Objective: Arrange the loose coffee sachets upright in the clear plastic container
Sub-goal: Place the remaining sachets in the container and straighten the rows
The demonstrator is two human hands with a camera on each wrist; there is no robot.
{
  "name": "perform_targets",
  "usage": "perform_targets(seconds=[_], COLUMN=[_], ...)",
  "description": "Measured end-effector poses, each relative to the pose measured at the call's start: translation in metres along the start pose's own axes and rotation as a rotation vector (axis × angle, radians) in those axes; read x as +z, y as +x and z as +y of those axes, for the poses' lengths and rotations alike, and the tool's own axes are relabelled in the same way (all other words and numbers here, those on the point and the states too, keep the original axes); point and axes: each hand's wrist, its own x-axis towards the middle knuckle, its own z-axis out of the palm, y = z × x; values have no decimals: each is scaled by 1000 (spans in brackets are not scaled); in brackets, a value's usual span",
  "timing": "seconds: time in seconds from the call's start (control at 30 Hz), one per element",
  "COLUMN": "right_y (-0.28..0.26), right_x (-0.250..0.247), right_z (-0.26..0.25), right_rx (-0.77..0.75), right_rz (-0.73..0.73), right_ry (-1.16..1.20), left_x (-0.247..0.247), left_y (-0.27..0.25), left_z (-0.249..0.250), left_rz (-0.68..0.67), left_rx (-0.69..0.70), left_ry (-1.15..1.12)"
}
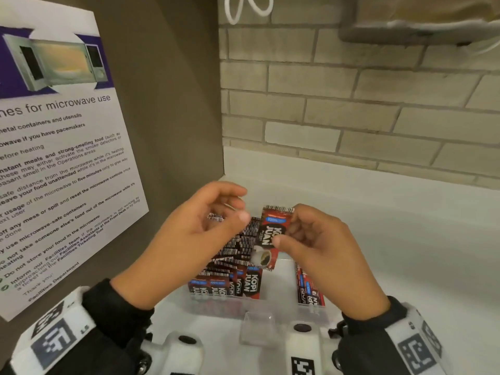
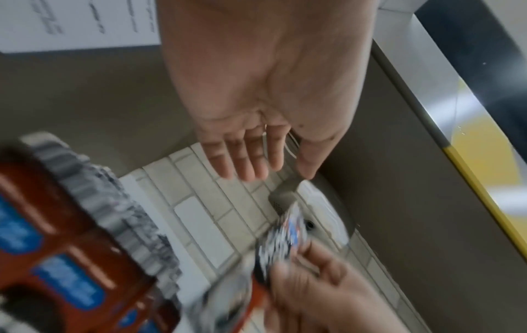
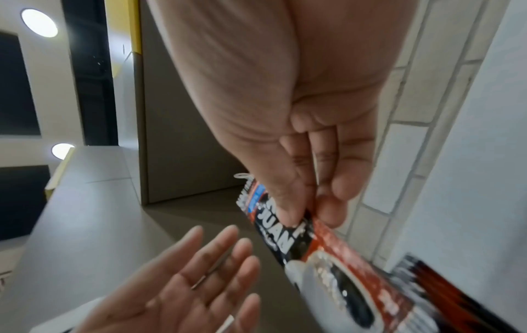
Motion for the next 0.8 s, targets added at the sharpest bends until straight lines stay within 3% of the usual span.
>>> perform_targets(seconds=[0.1,0.2,0.47,0.8], right_y=[-8,-17,-15,-20], right_x=[2,11,36,32], right_z=[14,24,28,20], right_rx=[134,219,217,339], right_rz=[-66,-160,-239,-270], right_ry=[-30,-82,-325,-204], left_x=[-12,-20,-28,-23], left_y=[-7,-19,-43,-54], left_z=[-12,-32,-69,-81], left_rz=[85,76,106,99], left_rx=[-23,-86,-276,-408], left_ry=[-78,-130,-288,-423])
